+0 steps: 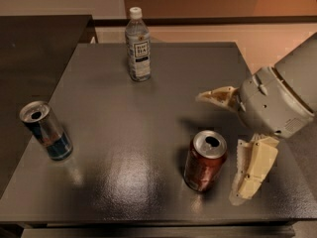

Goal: Move coke can near blue plastic bottle

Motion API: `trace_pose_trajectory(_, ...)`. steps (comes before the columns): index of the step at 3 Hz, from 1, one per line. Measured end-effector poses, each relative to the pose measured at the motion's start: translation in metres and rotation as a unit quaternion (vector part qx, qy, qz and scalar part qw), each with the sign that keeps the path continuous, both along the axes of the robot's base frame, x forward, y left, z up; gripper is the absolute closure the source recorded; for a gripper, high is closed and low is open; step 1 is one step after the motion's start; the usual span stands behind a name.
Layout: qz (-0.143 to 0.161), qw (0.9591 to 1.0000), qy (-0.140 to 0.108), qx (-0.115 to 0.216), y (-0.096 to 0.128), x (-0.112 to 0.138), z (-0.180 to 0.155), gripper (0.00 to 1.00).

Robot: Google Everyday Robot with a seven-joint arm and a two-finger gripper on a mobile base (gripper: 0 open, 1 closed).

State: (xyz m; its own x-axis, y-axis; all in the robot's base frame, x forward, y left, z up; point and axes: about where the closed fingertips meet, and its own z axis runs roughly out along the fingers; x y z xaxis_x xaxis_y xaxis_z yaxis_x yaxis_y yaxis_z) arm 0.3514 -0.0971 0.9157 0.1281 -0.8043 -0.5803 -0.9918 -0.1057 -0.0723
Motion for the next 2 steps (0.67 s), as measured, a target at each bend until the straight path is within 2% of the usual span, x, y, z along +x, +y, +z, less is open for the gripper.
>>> trace_pose_trajectory(1, 0.017, 0.9998, 0.005, 0.011, 0.0105, -0.0075, -0.0043, 0.00)
trace_pose_trajectory(2, 0.022, 0.9997, 0.008, 0.012, 0.0128, -0.0115, -0.0079, 0.17)
